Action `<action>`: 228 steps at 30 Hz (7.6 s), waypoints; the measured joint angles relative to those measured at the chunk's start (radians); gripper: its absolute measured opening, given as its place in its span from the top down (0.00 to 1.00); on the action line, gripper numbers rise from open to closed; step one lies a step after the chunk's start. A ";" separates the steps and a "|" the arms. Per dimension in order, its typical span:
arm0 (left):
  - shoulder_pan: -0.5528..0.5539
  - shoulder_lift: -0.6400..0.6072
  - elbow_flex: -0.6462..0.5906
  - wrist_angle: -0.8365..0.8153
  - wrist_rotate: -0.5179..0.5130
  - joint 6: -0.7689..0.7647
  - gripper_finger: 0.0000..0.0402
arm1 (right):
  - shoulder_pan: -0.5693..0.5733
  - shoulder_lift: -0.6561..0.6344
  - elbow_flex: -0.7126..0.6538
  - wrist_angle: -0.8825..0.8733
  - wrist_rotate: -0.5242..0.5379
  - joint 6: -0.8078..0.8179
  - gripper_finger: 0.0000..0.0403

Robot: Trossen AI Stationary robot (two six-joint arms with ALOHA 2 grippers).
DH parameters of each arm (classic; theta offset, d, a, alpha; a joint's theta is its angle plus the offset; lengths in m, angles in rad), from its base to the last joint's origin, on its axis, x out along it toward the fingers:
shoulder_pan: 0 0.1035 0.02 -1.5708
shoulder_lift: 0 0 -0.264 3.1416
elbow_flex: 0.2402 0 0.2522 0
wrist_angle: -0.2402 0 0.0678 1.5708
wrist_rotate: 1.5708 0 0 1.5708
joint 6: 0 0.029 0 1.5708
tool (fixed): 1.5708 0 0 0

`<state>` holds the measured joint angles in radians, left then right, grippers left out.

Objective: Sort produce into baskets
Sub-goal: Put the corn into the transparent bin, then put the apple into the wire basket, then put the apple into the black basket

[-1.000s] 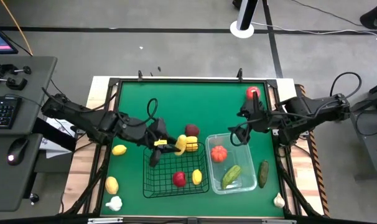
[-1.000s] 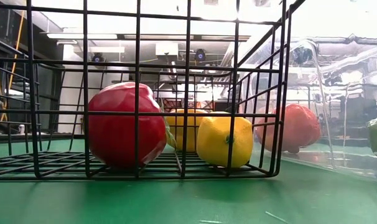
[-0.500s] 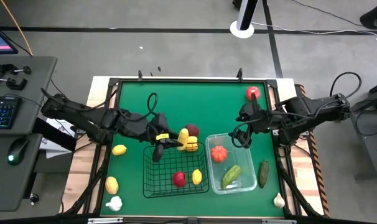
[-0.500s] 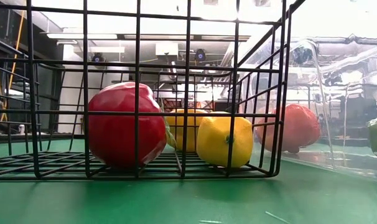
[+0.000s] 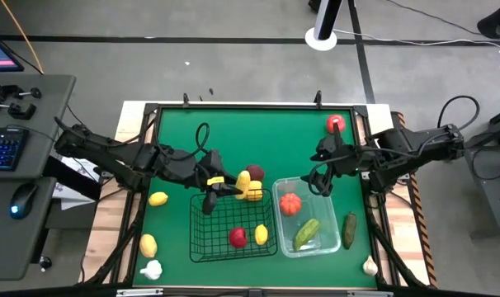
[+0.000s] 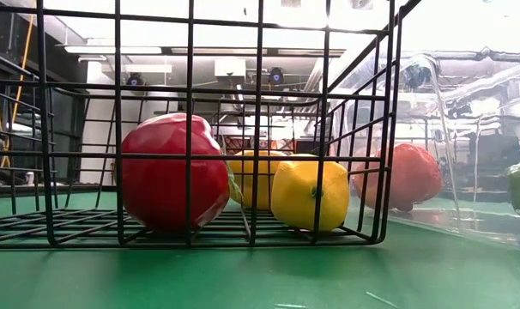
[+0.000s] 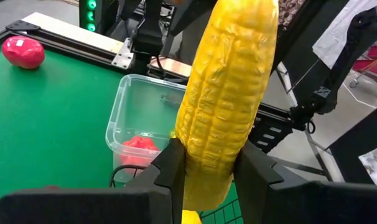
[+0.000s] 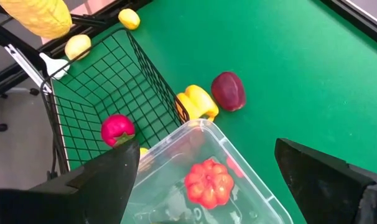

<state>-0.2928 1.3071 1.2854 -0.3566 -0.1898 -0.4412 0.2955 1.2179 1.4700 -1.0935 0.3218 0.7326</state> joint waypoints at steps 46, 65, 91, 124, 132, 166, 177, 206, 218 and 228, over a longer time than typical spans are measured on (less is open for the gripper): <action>0.208 0.543 0.194 0.221 0.266 0.269 0.42 | -0.002 0.000 0.000 0.168 0.151 -0.087 0.09; 0.460 0.263 -0.262 0.206 0.387 0.222 0.42 | -0.093 0.014 0.000 0.177 0.267 -0.079 0.09; 0.485 0.576 -0.163 0.187 0.327 0.658 0.42 | -0.093 0.066 0.000 0.187 0.225 -0.030 0.09; 0.555 0.088 -0.178 -0.063 0.121 0.597 0.96 | -0.093 0.066 0.000 0.188 0.228 -0.034 0.09; 0.569 0.100 -0.180 -0.057 0.172 0.426 0.80 | -0.093 0.066 0.000 0.188 0.232 -0.036 0.09; 0.629 0.708 0.280 -0.456 0.204 -0.165 0.19 | -0.093 0.066 0.000 0.180 0.221 0.002 0.09; 0.575 0.706 0.179 -0.379 0.205 -0.364 0.19 | -0.093 0.066 0.000 0.152 0.224 0.000 0.09; 0.612 0.580 0.050 -0.369 0.109 -0.394 0.19 | -0.093 0.066 0.000 0.133 0.228 -0.027 0.09; 0.478 0.481 0.050 -0.445 -0.012 -0.568 0.19 | -0.093 0.066 0.000 0.133 0.228 -0.026 0.09; 0.378 0.476 -0.055 -0.348 -0.093 -0.802 0.19 | -0.093 0.076 0.000 0.133 0.229 -0.026 0.09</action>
<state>0.0854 1.7831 1.2305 -0.7046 -0.2825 -1.2435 0.2025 1.2936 1.4704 -0.9607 0.5503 0.7063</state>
